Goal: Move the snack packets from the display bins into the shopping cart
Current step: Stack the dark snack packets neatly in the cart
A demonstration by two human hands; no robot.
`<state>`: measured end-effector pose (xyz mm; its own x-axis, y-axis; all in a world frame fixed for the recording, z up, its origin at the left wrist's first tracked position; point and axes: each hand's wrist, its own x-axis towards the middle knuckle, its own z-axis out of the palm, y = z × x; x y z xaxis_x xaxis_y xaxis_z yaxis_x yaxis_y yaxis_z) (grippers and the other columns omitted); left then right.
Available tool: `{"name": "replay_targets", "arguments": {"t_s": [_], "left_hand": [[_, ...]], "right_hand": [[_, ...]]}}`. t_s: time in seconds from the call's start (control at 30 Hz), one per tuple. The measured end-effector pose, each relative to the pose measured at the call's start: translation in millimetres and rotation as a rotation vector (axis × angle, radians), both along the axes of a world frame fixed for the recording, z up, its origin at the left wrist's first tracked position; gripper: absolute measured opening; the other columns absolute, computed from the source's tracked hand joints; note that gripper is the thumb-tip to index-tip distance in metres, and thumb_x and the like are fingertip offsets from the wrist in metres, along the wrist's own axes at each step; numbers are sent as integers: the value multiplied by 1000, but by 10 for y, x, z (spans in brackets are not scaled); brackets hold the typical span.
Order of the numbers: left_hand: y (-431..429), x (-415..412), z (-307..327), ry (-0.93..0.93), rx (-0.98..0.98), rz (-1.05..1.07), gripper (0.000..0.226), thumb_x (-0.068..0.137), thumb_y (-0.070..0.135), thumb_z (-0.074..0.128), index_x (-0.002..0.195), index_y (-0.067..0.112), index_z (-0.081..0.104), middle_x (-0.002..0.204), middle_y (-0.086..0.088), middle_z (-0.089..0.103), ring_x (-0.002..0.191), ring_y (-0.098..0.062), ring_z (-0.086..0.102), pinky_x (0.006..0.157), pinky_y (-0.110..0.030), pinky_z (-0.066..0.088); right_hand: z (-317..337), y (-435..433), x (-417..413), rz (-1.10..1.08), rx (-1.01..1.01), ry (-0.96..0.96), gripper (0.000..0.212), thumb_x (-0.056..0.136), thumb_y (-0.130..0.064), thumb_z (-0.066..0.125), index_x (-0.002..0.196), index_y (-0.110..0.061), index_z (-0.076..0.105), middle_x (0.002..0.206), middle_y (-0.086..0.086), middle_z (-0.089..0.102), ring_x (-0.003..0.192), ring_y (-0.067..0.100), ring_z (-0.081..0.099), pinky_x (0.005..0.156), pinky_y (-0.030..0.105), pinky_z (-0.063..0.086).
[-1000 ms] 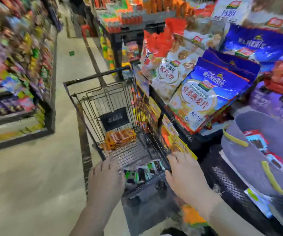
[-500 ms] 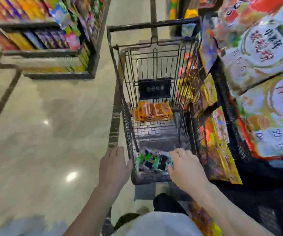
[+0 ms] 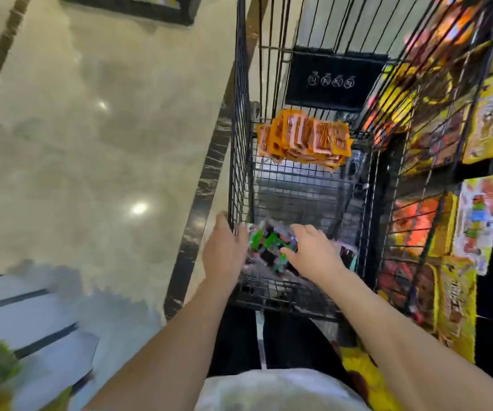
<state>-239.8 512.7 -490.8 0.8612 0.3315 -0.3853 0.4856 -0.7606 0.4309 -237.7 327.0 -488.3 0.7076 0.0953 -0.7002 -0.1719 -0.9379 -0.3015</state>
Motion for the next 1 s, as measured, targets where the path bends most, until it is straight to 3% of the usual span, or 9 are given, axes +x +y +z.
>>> {"name": "replay_targets", "arguments": {"t_s": [0.1,0.27,0.4,0.53,0.6,0.7,0.87,0.93,1.0], "left_hand": [[32,-1,-209,-47,17,23,51,106,54,52,143,19,44,96,4,72,75,-18,64,70,-33,54],[111,-5,-372,-72,18,15,46,106,57,43,137,23,46,93,4,72,82,-25,72,71,-36,54],[131,65,-378,-125,32,-3,28,107,51,49,127,37,35,77,19,56,67,-12,60,62,-28,41],[131,101,-400,-145,63,-8,22,106,46,53,115,40,34,66,29,39,58,14,35,54,-15,22],[133,90,-424,-144,60,-24,21,106,47,52,117,38,36,66,28,40,59,15,35,55,-14,23],[148,78,-455,-166,49,-34,23,106,46,51,121,28,48,68,26,42,59,14,36,55,-14,23],[144,89,-427,-205,-5,-37,27,105,46,54,119,23,55,76,21,54,61,-1,51,53,-18,33],[114,81,-371,-199,-99,27,35,102,48,60,128,27,50,95,15,63,78,-9,62,65,-30,51],[96,69,-255,-260,-163,116,46,96,44,71,133,31,46,118,15,55,104,-12,61,90,-39,56]], "right_hand": [[-448,44,123,-69,28,75,74,100,-44,64,159,-16,30,156,12,42,141,36,39,113,48,39],[-1026,155,221,-52,-5,62,91,91,-55,71,160,-17,25,154,11,38,142,36,31,112,49,37],[-1297,259,173,-36,-43,-24,85,84,-56,77,151,-20,40,138,8,44,126,32,37,99,46,40],[-1407,295,148,-87,-17,-132,64,77,-57,83,127,-26,56,118,0,48,115,27,38,87,40,32],[-1413,263,123,-128,70,-168,50,77,-52,85,113,-30,57,107,-7,46,111,24,39,82,37,30],[-1364,182,77,-277,300,-102,36,82,-41,85,95,-36,52,98,-15,54,98,17,53,73,37,42],[-1144,-30,115,-403,502,39,30,81,-30,88,90,-34,59,105,-16,70,89,-5,59,74,26,43],[-990,-172,142,-437,547,46,29,81,-27,88,91,-31,62,102,-18,70,80,-16,57,73,22,40],[-815,-325,170,-445,561,48,28,81,-29,88,94,-33,63,100,-22,68,80,-22,57,72,21,39]]}}
